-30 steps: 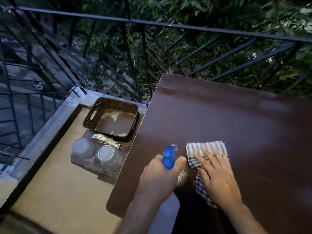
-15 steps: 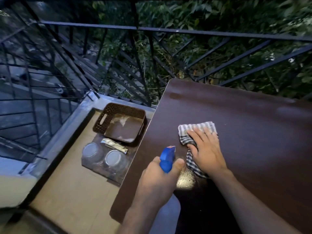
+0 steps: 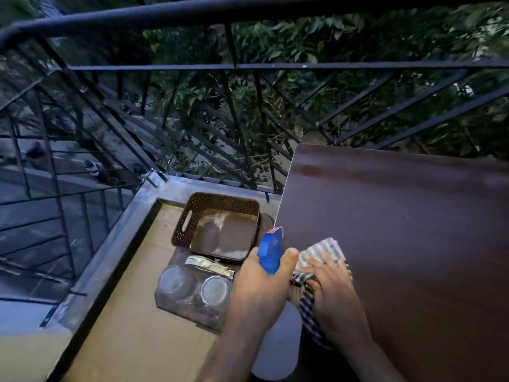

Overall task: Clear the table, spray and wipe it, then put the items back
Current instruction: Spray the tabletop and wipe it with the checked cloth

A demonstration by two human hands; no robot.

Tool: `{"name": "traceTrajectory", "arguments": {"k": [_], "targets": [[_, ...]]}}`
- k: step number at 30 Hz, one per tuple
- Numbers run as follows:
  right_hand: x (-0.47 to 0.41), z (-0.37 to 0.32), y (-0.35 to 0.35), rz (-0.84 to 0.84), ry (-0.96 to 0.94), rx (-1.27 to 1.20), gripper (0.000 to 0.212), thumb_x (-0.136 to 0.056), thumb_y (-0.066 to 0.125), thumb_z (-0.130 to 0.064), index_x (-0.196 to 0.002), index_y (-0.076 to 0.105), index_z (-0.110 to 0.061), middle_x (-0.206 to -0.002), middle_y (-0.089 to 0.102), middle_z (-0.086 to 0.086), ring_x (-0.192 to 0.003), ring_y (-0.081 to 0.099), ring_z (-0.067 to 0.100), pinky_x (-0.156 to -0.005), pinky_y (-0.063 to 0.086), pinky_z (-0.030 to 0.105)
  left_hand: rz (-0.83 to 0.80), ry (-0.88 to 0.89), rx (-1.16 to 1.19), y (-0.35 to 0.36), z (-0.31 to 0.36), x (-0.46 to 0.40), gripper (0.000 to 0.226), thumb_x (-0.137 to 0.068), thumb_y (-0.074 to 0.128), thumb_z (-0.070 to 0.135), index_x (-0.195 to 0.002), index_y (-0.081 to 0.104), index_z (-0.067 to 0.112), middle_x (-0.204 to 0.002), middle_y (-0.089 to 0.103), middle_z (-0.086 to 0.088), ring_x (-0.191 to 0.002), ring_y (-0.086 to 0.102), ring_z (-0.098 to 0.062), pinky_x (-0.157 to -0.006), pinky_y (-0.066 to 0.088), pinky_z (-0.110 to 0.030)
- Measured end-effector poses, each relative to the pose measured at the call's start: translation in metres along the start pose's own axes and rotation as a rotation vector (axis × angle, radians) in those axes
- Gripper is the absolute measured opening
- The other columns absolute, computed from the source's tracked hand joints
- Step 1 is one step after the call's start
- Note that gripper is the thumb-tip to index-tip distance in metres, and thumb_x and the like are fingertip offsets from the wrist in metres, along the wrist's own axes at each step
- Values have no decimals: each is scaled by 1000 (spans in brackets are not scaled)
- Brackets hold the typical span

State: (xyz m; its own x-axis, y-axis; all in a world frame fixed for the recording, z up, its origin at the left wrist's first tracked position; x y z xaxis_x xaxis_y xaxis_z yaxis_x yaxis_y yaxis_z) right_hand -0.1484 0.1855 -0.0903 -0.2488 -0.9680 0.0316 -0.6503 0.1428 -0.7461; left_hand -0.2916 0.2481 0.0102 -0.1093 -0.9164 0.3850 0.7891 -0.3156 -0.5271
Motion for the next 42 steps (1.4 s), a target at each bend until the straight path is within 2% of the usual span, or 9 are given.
{"name": "traceTrajectory", "arguments": {"k": [6, 10, 14, 16, 22, 25, 31, 36, 42], "targets": [[-24, -44, 26, 303, 326, -576, 25, -103, 49, -14, -114, 69, -23, -112, 71, -13, -109, 62, 7, -88, 39, 4, 73, 16, 57, -61, -8, -42, 63, -72, 55, 73, -74, 65, 10, -58, 70, -2, -54, 66, -10, -58, 51, -32], [-59, -67, 41, 401, 444, -872, 27, -104, 47, -20, -102, 69, -35, -99, 74, -19, -93, 66, -3, -78, 50, 17, 134, 38, 176, -106, -18, -75, 39, -92, 62, 50, -78, 66, 13, -54, 67, -1, -52, 65, -8, -61, 50, -31], [-99, -83, 58, 468, 453, -939, 25, -105, 46, -17, -96, 68, -25, -86, 72, -21, -78, 65, -6, -66, 47, 8, 234, 51, 257, -145, -36, -112, 41, -89, 60, 48, -85, 68, 7, -51, 68, 11, -50, 61, 6, -49, 41, -6], [-116, -86, 71, 473, 470, -915, 23, -105, 46, -19, -96, 66, -24, -83, 71, -24, -73, 62, -10, -62, 44, 5, 266, 80, 279, -158, -43, -130, 39, -94, 59, 44, -91, 67, 5, -53, 67, 15, -52, 61, 9, -49, 41, -4], [-166, -88, 124, 416, 535, -725, 20, -103, 45, -30, -106, 65, -27, -100, 71, -5, -97, 65, 19, -90, 50, 40, 232, 65, 342, -165, -76, -208, 25, -97, 61, 43, -85, 64, 21, -53, 67, 19, -55, 61, 10, -62, 44, -19], [-186, -94, 146, 392, 481, -612, 23, -102, 46, -26, -113, 65, -33, -114, 68, -10, -109, 61, 13, -96, 44, 32, 199, 119, 410, -154, -88, -241, 24, -86, 67, 50, -84, 62, 26, -57, 66, 17, -57, 64, 6, -59, 48, -11], [-213, -95, 188, 297, 304, -289, 37, -101, 47, -4, -136, 59, -8, -145, 54, 8, -140, 43, 22, -122, 17, 27, 117, 171, 319, -131, -128, -288, 36, -63, 67, 66, -89, 63, 41, -69, 63, 14, -58, 56, 2, -56, 45, -7], [-217, -82, 221, 106, 276, -47, 45, -103, 39, -7, -143, 52, -20, -160, 36, 3, -152, 17, 25, -126, 3, 34, 29, 310, 281, -119, -150, -305, 25, -74, 71, 54, -92, 55, 54, -80, 58, -3, -69, 55, -12, -68, 48, -28], [-236, -68, 242, -22, 261, 119, 52, -102, 40, -4, -150, 41, -24, -165, 25, 2, -154, 2, 31, -122, -8, 36, -46, 311, 380, -106, -175, -313, 40, -78, 80, 46, -109, 55, 38, -84, 58, -9, -73, 61, -7, -69, 49, -11]]}}
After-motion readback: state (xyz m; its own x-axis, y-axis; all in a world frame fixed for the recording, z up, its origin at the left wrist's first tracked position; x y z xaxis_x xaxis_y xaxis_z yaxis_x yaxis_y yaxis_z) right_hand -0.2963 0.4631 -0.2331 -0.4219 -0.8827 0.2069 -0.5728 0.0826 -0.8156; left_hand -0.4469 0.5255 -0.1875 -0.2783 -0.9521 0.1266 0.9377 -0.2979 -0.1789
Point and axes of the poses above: each hand's wrist, its own x-axis away from the middle knuckle, its own y-axis out of the palm, z = x × y, the point moved 6 cm from there along -x, towards the middle knuckle
